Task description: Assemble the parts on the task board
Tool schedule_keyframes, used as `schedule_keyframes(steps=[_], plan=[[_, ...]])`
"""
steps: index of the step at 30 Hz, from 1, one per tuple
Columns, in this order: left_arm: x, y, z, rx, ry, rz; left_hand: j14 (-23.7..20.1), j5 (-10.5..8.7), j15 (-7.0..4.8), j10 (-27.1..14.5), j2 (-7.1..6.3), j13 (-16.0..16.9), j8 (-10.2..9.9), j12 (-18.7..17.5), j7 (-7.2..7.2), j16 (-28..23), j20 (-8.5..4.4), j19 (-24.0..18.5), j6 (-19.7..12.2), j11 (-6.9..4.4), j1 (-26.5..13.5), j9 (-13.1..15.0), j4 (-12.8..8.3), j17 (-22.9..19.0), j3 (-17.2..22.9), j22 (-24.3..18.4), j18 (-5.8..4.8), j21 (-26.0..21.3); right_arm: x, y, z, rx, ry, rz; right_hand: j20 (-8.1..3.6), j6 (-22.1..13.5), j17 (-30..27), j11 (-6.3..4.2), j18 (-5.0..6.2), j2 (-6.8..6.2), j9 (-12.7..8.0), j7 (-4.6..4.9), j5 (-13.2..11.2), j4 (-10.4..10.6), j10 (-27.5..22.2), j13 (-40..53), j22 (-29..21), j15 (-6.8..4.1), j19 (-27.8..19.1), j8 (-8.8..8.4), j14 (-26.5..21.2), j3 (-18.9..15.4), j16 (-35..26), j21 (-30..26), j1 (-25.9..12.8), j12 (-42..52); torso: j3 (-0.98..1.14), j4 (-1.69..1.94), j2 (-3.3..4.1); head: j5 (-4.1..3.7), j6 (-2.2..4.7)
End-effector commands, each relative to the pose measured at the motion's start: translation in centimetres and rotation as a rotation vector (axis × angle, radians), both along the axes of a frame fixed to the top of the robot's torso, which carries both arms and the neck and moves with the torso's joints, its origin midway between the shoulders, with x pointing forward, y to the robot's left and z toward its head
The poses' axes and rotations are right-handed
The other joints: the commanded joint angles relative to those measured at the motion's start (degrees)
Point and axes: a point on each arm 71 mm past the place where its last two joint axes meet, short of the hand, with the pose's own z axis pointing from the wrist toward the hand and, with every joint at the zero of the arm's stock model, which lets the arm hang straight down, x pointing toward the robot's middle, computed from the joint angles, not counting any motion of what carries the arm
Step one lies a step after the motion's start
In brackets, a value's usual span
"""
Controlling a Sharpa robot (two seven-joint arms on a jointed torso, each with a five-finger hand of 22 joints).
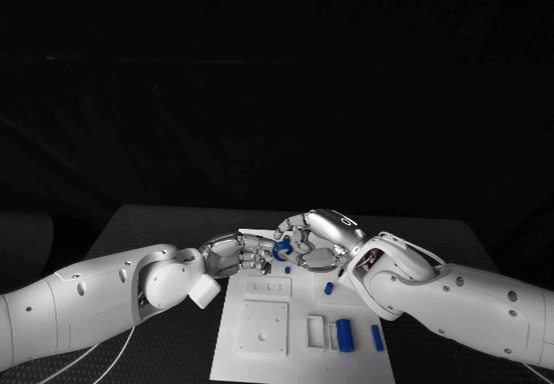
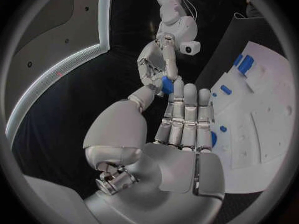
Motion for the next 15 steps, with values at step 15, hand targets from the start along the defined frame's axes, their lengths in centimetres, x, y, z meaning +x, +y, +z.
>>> schedule_keyframes(steps=[15], plan=[[-0.11, -0.27, 0.18, -0.01, -0.005, -0.021, -0.4, 0.15, 0.11, -0.5, 0.69, 0.0, 0.2, 0.3, -0.1, -0.1, -1.64, -0.1, 0.4, 0.05, -0.1, 1.2, -0.1, 0.1, 0.2, 0.9, -0.14, -0.4, -0.17, 0.18, 0.05, -0.012, -0.03, 0.011, -0.78, 6.8, 0.4, -2.16, 0.39, 1.99, 1.0, -1.12, -0.3, -0.3, 0.0, 1.2, 0.5, -0.91, 0.6, 1.67, 0.4, 1.1, 1.5, 1.4, 0.5, 0.6, 0.04, -0.02, -0.01, -0.01, -0.08]])
